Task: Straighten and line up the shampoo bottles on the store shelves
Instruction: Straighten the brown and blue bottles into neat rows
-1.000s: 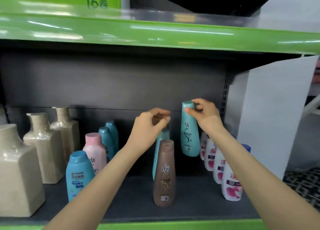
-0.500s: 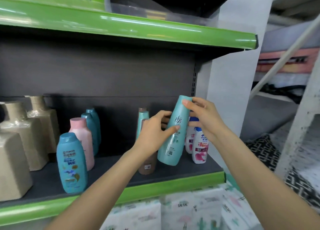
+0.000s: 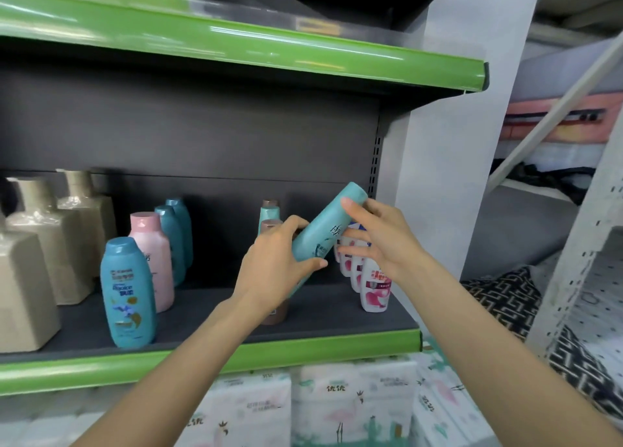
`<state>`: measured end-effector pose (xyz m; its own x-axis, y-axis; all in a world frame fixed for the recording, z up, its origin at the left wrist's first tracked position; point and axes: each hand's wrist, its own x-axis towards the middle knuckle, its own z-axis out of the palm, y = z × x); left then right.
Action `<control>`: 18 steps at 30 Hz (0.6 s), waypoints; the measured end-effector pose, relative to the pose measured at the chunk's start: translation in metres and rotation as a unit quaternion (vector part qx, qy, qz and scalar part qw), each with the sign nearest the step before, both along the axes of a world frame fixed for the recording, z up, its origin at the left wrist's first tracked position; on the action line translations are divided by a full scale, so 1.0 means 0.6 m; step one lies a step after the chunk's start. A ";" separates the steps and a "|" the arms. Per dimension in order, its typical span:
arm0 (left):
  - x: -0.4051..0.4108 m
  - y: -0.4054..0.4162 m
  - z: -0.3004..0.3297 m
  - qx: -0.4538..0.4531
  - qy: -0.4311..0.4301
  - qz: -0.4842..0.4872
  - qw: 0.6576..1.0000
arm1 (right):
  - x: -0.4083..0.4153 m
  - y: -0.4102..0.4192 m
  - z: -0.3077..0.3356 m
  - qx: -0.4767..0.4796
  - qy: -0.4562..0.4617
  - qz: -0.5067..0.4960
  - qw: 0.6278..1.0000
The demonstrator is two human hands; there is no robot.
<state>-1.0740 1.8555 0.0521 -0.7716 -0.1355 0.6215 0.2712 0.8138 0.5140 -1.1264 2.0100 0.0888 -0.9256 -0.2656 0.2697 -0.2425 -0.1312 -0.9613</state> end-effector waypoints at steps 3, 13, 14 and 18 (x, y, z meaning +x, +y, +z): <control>0.005 0.007 -0.001 -0.061 0.011 0.034 0.997 | 0.001 -0.002 -0.007 -0.038 -0.013 0.002 0.999; 0.027 -0.028 -0.005 0.071 -0.070 -0.100 0.990 | -0.022 0.025 -0.004 -0.191 -0.023 0.074 0.978; 0.029 -0.029 -0.006 0.091 -0.062 -0.111 0.988 | -0.025 0.025 -0.007 -0.205 -0.030 0.086 0.974; 0.031 -0.024 -0.010 0.100 -0.006 -0.093 0.991 | -0.032 0.023 -0.017 -0.252 -0.057 0.140 0.956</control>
